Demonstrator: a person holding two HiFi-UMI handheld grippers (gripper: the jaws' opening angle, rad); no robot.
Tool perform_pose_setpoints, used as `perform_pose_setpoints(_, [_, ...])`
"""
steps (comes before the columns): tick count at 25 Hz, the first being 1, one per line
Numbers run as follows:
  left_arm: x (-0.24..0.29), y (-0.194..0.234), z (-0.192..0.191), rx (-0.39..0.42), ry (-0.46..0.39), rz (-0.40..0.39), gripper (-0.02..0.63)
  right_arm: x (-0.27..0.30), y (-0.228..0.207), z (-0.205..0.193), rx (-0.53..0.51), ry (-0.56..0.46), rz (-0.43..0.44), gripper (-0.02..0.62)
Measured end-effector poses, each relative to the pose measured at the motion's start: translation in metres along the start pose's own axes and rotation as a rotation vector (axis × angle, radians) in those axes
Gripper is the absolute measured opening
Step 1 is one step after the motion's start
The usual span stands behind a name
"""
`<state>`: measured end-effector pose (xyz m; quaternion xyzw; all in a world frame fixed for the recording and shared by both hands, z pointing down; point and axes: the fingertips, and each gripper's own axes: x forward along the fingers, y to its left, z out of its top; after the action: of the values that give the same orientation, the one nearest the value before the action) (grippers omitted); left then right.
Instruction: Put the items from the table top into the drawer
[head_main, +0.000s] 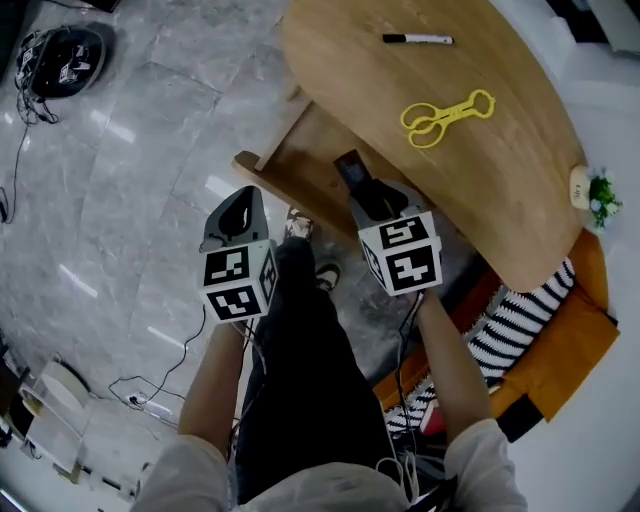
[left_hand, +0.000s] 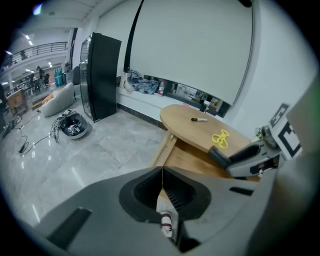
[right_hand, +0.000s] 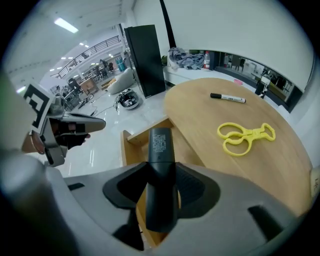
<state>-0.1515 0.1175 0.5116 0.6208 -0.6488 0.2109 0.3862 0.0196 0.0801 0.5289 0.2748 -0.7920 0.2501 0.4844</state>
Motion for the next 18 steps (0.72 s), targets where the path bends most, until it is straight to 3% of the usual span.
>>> perform_pose_setpoints(8, [0.016, 0.017, -0.023, -0.029, 0.032, 0.016, 0.011, 0.046, 0.005, -0.028, 0.017, 0.06, 0.011, 0.17])
perform_pose_setpoints(15, [0.031, 0.014, -0.033, -0.02, 0.064, 0.0, 0.011, 0.075, 0.001, -0.044, 0.096, 0.073, 0.025, 0.174])
perform_pose_setpoints(18, [0.034, 0.013, -0.032, -0.012, 0.07, -0.006, 0.011, 0.079, -0.002, -0.047, 0.124, 0.07, 0.016, 0.209])
